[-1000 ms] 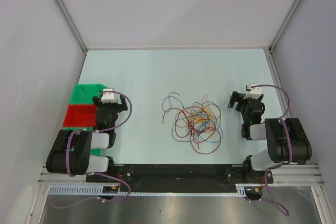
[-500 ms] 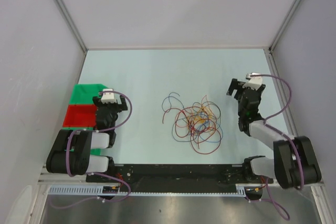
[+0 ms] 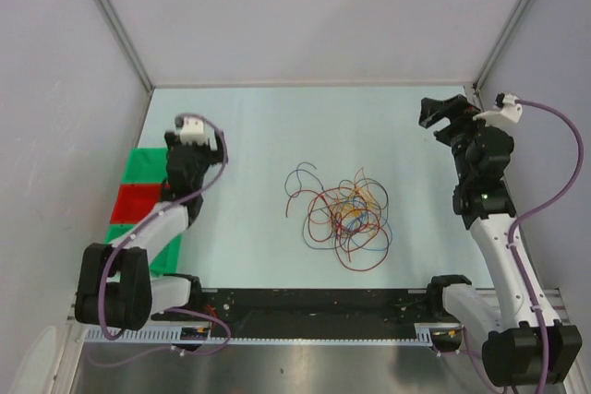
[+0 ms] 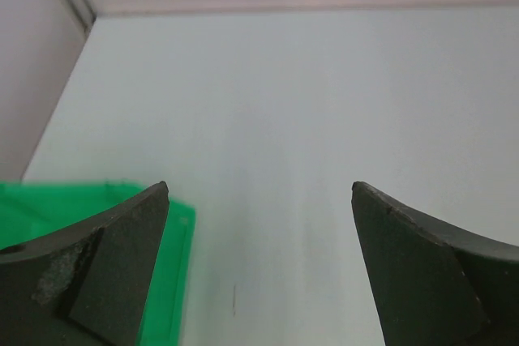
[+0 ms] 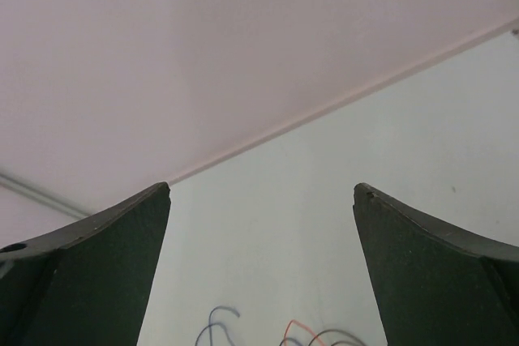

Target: Untangle the cables

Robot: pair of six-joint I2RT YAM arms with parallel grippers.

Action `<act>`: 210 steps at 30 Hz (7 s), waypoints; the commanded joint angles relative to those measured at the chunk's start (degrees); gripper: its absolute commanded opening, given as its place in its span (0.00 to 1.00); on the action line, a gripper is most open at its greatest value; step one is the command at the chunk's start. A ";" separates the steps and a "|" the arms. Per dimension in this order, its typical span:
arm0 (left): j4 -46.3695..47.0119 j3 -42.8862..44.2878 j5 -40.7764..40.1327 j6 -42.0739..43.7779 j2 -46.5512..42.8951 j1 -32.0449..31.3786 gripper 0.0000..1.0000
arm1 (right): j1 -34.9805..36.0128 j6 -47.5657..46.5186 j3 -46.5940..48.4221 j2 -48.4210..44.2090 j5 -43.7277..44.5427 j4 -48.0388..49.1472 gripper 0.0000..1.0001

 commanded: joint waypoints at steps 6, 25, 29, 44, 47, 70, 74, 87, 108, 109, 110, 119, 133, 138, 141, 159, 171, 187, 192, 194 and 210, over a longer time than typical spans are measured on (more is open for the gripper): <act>-57.41 45.65 -4.80 -30.44 -3.68 -4.20 1.00 | -9.00 18.74 5.28 0.48 -24.10 -13.63 1.00; -74.69 46.02 4.03 -26.91 5.81 -24.82 1.00 | 9.77 10.48 1.14 3.47 -17.37 -31.38 0.99; -74.51 46.36 1.39 -29.11 5.99 -32.48 1.00 | 12.59 9.16 1.14 4.70 -14.56 -34.71 0.98; -72.93 46.63 -7.57 -38.25 10.46 -53.15 0.90 | 12.95 7.04 1.14 5.67 -7.43 -41.13 0.97; -71.18 47.33 -8.80 -37.12 11.69 -53.50 0.89 | 12.86 7.49 0.96 5.84 -6.03 -42.02 0.97; -68.01 65.00 -1.78 -9.17 35.69 -53.24 0.83 | 13.48 9.60 -0.35 6.98 -4.61 -45.10 0.98; -65.46 64.91 1.56 -8.55 37.53 -53.15 0.83 | 13.39 9.16 -0.35 8.74 -5.14 -44.22 0.97; -64.31 68.86 3.68 -5.91 42.81 -53.06 0.79 | 11.99 6.96 -0.71 10.76 -7.34 -42.37 0.97; -64.58 71.76 3.50 -5.29 45.62 -53.15 0.44 | 8.21 4.59 -2.29 9.36 -9.89 -42.54 0.98; -64.75 72.03 3.50 -5.21 45.80 -53.15 0.43 | 8.12 4.41 -2.46 9.45 -9.98 -42.55 0.98; -64.93 72.20 3.50 -5.21 45.89 -53.15 0.41 | 8.03 4.41 -2.46 9.27 -10.15 -42.63 0.98; -66.94 75.62 0.53 -5.91 43.61 -53.06 0.00 | 7.68 4.32 -3.17 9.45 -10.68 -42.37 0.98; -88.40 114.20 -10.12 -3.45 37.11 -51.39 0.00 | 7.50 5.29 -3.17 8.57 -12.97 -41.14 0.98; -82.96 114.66 -10.74 -2.83 27.90 -51.39 0.00 | 7.41 5.38 -3.17 8.31 -13.49 -41.40 0.97; -78.56 112.11 -11.00 -2.57 22.19 -51.39 0.00 | 7.41 5.46 -3.17 7.69 -13.76 -41.49 0.97; -61.24 88.91 -5.65 0.16 9.24 -49.90 0.00 | 7.85 10.12 -3.08 -6.63 -35.02 -23.41 1.00; -56.23 89.17 -1.42 -0.90 9.68 -49.55 0.00 | 18.56 11.27 -3.17 -3.13 -30.29 -18.20 0.93; -53.33 84.24 4.20 -4.68 8.10 -49.55 0.00 | 29.29 15.04 -3.17 16.29 -18.59 -7.32 0.91; -53.94 87.84 5.61 -4.68 9.59 -49.55 0.00 | 32.11 15.57 -2.99 24.20 -16.13 -5.90 0.90; -54.03 90.21 7.10 -4.50 10.38 -49.55 0.00 | 32.11 15.40 -2.99 26.75 -15.52 -5.81 0.88; -52.62 106.75 11.68 -3.19 10.03 -49.55 0.00 | 31.23 14.61 -2.99 37.31 -16.66 -3.96 0.81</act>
